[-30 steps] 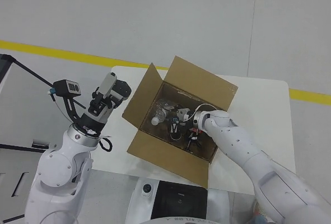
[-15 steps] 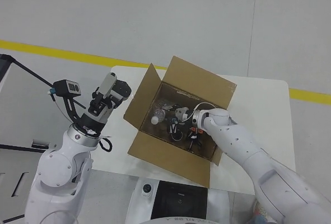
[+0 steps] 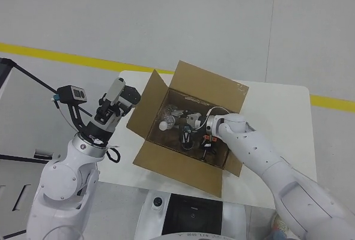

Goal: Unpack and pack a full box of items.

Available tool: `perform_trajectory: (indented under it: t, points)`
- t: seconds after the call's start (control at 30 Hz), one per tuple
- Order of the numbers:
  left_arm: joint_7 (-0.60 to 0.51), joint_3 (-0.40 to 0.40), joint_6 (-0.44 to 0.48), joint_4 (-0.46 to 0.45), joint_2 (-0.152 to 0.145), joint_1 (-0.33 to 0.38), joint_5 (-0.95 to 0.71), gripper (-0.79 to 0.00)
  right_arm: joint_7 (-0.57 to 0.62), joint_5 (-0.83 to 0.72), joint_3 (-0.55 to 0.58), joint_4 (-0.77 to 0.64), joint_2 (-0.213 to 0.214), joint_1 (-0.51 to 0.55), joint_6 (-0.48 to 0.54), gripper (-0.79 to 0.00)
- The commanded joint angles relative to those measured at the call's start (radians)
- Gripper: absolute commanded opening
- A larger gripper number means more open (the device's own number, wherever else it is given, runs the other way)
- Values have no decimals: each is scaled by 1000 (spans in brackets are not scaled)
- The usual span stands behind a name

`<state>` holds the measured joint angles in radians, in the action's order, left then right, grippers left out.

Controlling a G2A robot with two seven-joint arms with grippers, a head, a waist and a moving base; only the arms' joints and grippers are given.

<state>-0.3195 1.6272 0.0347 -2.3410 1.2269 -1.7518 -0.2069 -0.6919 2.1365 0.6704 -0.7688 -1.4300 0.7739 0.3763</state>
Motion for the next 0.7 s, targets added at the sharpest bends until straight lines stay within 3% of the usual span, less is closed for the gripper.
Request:
perform_trajectory:
  t: [0.0,0.4,0.67]
  points:
    - [0,0,0,0,0,0,0,0,-8,-8,2,-3,0,2,0,-785]
    - [0,0,0,0,0,0,0,0,-161,-93,39,36,15,4,34,-785]
    - [0,0,0,0,0,0,0,0,-178,-75,39,17,24,-2,26,-785]
